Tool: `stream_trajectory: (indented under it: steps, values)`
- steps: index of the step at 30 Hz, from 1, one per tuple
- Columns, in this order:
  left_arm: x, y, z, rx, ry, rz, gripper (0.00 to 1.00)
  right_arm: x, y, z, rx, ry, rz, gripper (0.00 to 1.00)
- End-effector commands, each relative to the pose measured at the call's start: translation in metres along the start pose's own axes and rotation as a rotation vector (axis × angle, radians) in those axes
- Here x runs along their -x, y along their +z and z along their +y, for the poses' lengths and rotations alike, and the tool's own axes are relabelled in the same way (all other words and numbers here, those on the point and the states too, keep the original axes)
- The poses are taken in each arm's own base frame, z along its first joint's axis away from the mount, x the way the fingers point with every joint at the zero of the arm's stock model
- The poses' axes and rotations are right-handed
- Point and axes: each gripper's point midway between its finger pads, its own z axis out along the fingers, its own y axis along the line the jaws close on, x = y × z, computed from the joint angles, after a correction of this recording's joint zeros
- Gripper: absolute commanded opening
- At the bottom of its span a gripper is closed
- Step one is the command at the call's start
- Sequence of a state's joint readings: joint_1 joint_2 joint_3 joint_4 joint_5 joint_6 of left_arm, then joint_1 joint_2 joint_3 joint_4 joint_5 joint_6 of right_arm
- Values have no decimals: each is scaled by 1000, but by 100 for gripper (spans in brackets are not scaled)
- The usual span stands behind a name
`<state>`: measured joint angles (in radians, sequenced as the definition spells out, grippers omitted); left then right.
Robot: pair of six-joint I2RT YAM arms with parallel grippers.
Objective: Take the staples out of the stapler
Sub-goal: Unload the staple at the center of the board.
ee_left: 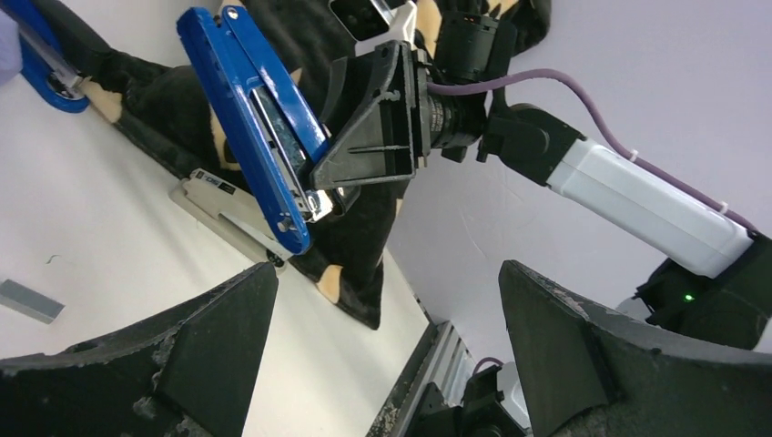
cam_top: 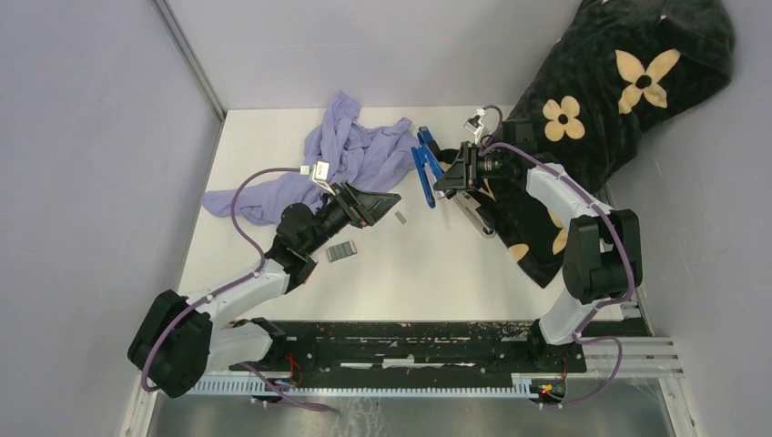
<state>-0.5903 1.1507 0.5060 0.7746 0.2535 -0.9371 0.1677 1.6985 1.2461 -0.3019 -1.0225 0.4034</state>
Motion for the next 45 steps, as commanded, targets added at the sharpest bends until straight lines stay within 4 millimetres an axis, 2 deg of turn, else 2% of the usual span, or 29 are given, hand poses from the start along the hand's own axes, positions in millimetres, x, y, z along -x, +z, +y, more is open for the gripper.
stream_trajectory:
  steps: [1,14,23,30,39,42,45]
  values:
    - [14,3,-31,-128,-16,-36,98,23,-14,44,127,-124,-60,1]
    - [14,2,-35,-157,-20,-42,99,30,-16,57,181,-113,-70,1]
    - [14,9,-41,-208,23,-35,99,40,-19,69,211,-123,-73,1]
    - [12,23,-44,-279,34,-28,99,51,-25,90,267,-116,-87,1]
    - [14,54,-45,-314,-9,0,100,61,-35,119,339,-130,-116,1]
    - [14,63,-42,-322,-21,10,99,61,-36,121,347,-132,-115,1]
    - [13,68,-37,-334,-56,15,94,60,-36,123,352,-136,-113,1]
